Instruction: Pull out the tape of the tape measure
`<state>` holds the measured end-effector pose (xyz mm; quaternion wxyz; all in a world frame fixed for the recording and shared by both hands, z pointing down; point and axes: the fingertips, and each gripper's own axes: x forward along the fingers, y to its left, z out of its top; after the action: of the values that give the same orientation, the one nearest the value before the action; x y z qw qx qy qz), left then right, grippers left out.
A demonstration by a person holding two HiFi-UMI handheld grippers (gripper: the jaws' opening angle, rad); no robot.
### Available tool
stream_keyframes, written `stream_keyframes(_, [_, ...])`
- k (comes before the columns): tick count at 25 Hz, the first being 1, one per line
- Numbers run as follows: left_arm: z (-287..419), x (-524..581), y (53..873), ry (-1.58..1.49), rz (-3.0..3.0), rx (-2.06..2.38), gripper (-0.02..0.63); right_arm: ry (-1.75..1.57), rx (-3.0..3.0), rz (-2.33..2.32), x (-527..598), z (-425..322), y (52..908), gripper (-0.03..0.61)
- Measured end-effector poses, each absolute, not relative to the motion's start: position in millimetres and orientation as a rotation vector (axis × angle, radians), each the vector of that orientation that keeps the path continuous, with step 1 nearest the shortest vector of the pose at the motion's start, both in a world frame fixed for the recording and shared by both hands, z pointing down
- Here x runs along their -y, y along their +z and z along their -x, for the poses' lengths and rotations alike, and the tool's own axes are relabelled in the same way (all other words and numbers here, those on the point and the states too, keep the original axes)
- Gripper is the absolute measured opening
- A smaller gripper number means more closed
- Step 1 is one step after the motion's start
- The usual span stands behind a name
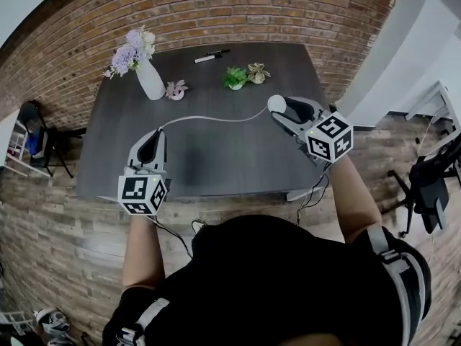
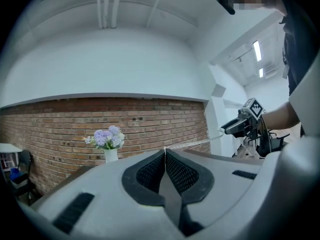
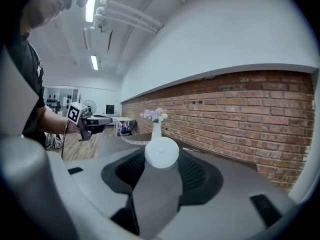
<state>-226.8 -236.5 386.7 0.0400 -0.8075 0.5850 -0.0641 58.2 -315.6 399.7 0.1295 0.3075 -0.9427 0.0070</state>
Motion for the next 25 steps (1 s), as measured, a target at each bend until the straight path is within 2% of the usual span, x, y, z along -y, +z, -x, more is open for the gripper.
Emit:
stream_keyframes(8, [232, 250, 411, -0.244, 2.491, -1.826, 0.012, 0.07, 2.705, -0.929, 328, -62, 424, 0.207])
stream_keyframes(25, [242, 293, 571, -0.565, 2.671, -2.026, 0.012, 0.44, 2.397, -1.012, 369, -52, 602, 0.209])
